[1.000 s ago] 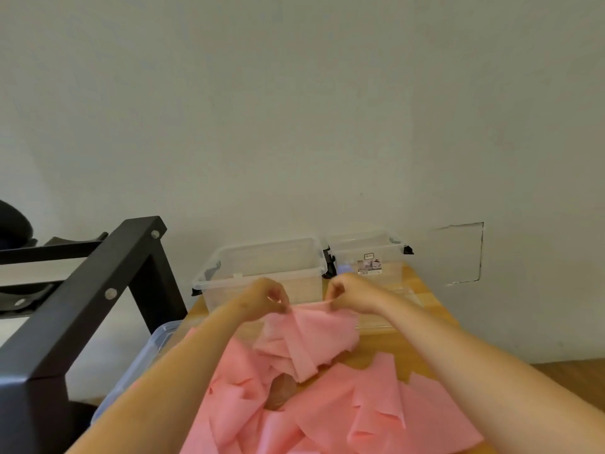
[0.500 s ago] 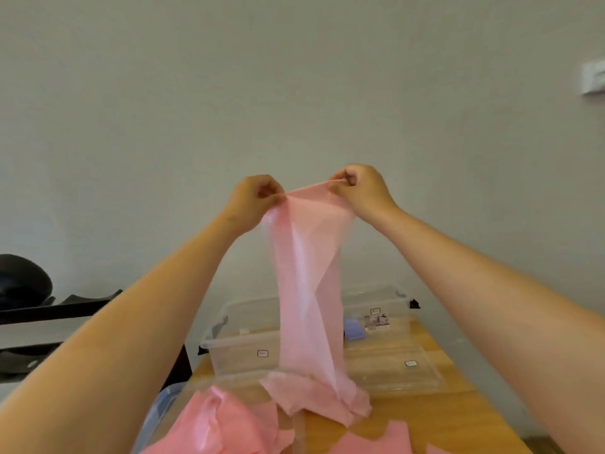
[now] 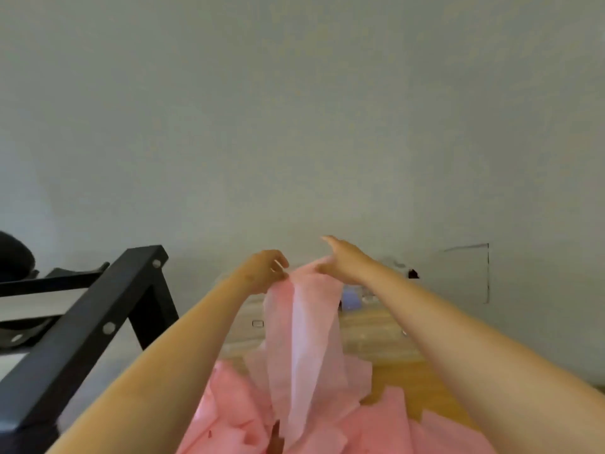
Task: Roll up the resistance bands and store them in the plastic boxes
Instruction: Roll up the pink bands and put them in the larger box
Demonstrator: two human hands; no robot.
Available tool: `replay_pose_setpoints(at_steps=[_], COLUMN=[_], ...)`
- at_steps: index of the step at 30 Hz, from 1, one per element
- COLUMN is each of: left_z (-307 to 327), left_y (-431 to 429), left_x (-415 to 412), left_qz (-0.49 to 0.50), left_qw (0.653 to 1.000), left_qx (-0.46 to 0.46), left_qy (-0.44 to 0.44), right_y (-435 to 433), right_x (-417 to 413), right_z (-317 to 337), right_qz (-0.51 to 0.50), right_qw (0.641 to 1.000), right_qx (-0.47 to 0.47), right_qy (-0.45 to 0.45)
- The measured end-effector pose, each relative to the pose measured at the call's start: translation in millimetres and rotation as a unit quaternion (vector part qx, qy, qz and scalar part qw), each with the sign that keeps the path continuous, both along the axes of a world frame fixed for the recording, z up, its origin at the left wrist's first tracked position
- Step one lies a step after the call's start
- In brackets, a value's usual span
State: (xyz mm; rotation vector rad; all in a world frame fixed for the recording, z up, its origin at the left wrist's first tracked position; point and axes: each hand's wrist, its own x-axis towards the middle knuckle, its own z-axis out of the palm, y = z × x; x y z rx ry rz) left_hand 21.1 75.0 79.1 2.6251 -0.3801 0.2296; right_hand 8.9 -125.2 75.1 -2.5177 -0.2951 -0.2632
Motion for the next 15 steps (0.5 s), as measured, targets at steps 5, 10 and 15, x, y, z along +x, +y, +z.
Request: replay_pose_setpoints(at_steps=[5, 10, 15], left_z=[-88.4, -131.9, -166.7], left_y=[12.0, 22.4, 29.8], left_x=[-17.2, -46.9, -69.5], left_qz=[-0.023, -0.066, -0.029], left_qw=[0.986, 0.982, 0.987], left_qx=[0.056, 0.017, 0.013], left_qy=[0.153, 0.176, 0.159], right_y=[20.1, 37.5, 55.4], right_x=[-26.2, -65.9, -93.2], right_z=[-77.5, -126.7, -166.4], right_qz=[0.098, 0.130, 0.015], right_qw=[0.982, 0.969, 0.968], right_qx=[-0.120, -0.126, -0.170], right_qy=[0.109, 0.168, 0.183])
